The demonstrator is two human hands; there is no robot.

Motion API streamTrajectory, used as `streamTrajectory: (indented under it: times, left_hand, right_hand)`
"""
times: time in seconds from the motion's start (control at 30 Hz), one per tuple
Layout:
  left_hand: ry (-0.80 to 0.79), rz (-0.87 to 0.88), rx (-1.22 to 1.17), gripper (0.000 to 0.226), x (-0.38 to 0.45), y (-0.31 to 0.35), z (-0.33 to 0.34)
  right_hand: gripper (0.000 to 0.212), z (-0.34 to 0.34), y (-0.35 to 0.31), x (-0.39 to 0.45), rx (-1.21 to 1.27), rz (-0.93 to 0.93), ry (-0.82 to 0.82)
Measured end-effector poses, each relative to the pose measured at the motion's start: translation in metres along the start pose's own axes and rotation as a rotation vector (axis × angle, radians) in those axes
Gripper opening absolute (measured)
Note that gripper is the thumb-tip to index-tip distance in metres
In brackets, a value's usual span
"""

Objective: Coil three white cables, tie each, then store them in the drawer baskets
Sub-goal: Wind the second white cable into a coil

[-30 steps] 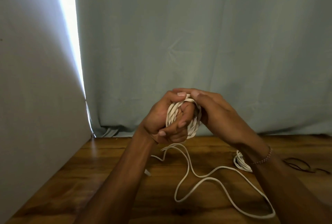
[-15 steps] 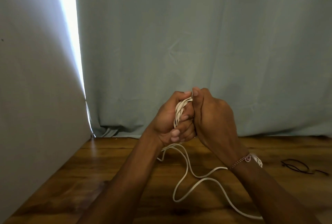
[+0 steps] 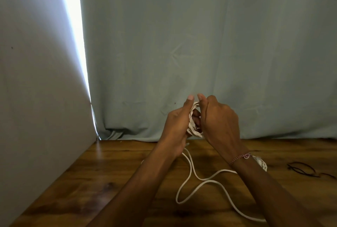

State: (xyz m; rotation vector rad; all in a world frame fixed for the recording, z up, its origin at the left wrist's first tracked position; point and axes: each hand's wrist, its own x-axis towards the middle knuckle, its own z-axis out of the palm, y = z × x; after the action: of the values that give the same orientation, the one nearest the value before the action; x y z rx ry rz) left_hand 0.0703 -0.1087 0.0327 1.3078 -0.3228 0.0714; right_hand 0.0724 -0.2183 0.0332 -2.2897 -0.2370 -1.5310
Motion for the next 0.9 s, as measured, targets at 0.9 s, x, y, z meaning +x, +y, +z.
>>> streamTrajectory:
  times: [0.9]
  left_hand:
    - [-0.219, -0.068, -0.327, 0.019, -0.007, -0.02, -0.057]
  right_hand:
    - [0.075, 0.024, -0.017, -0.021, 0.179, -0.032, -0.258]
